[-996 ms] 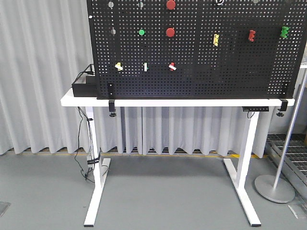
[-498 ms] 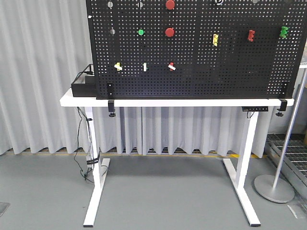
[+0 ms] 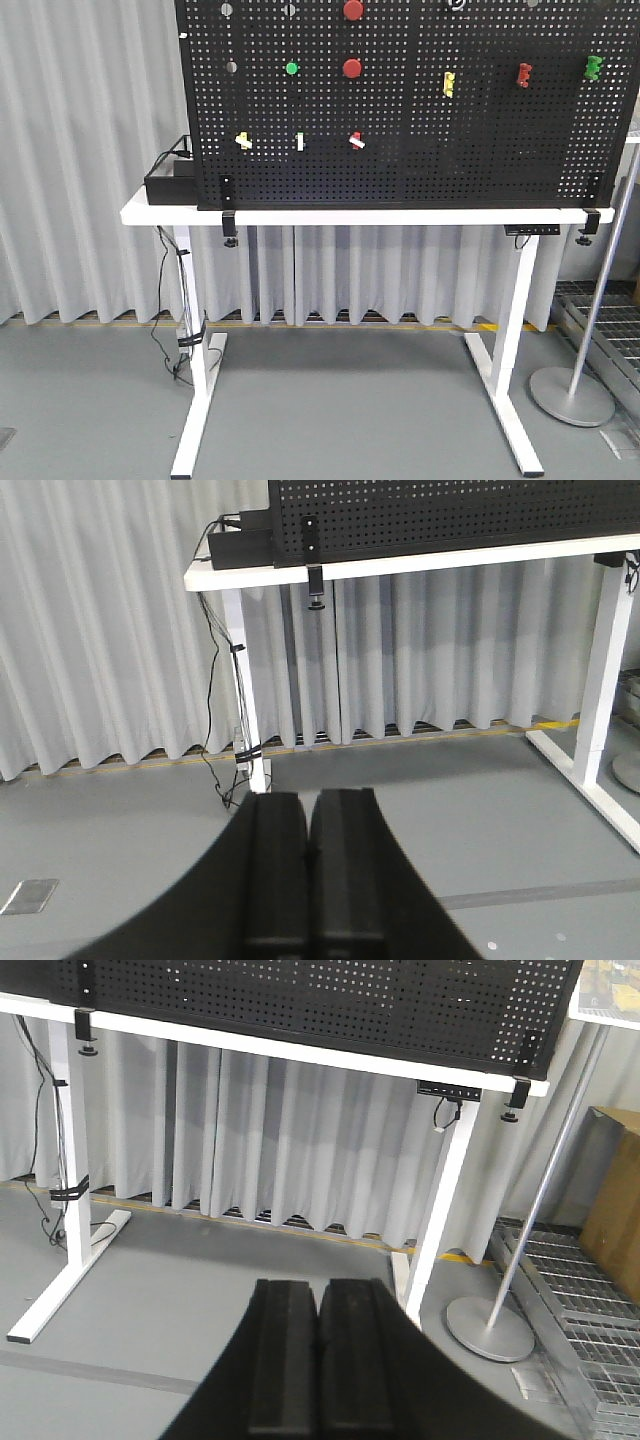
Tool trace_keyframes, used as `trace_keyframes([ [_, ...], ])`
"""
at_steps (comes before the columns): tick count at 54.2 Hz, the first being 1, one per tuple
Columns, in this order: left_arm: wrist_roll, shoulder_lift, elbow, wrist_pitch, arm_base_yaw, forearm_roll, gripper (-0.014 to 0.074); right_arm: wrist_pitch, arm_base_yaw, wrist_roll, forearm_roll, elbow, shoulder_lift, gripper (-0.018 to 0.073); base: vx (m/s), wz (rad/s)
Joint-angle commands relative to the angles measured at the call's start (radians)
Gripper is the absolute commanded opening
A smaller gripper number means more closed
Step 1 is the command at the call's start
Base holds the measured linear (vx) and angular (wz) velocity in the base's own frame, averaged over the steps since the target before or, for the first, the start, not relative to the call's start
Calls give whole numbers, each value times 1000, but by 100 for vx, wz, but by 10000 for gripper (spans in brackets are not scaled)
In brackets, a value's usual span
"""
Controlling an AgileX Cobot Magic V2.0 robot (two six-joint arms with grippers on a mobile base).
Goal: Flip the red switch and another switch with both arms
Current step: 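Drive the base forward toward the black pegboard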
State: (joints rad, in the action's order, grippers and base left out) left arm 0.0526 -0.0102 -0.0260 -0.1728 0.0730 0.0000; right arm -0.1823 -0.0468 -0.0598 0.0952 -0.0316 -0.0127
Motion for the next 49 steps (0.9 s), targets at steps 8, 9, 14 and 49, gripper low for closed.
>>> trace_keyframes([
  [8,-10,-18,-19,80,-2,0,2,82,4,-3,10,-5,-9,-6,10,-3],
  [9,-10,-18,-19,80,-2,0,2,82,4,-3,10,-5,-9,-6,11,-3],
  [14,-10,-18,-19,80,-2,0,2,82,4,-3,10,-5,-9,-6,13,-2],
  [49,-10,-18,-19,80,-2,0,2,82,4,-3,10,-5,-9,-6,16,2],
])
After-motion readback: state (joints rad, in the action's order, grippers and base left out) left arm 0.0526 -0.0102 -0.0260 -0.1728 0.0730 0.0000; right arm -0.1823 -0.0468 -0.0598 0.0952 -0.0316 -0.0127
